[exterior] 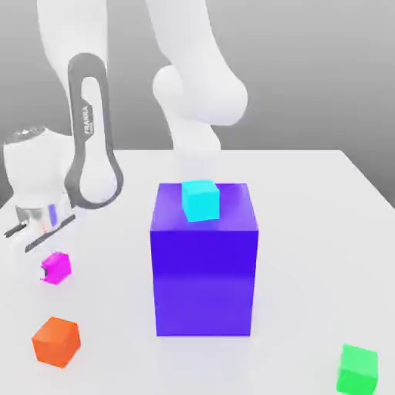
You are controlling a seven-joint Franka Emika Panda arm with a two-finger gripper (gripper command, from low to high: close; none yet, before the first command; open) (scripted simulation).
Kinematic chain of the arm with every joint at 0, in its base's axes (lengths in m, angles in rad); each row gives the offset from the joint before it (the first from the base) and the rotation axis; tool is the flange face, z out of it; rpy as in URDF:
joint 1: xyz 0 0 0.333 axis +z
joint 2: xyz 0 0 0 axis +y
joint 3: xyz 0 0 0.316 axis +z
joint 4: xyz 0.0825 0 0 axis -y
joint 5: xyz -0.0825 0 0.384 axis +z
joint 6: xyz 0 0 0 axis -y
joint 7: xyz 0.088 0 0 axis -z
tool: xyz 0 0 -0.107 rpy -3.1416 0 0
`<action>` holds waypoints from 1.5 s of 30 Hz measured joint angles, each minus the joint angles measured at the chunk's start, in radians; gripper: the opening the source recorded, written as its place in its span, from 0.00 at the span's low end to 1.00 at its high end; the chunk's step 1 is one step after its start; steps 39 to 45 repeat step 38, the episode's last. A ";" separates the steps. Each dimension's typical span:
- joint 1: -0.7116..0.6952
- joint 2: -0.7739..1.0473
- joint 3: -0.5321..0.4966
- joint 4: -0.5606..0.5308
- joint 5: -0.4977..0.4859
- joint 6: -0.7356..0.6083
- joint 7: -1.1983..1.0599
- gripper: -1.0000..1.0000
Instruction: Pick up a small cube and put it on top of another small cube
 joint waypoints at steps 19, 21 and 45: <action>0.398 -0.120 0.201 0.243 -0.291 -0.327 0.114 0.00; 0.459 -0.100 0.252 0.289 -0.310 -0.353 0.121 0.00; 0.886 0.126 0.461 0.486 -0.500 -0.414 0.228 1.00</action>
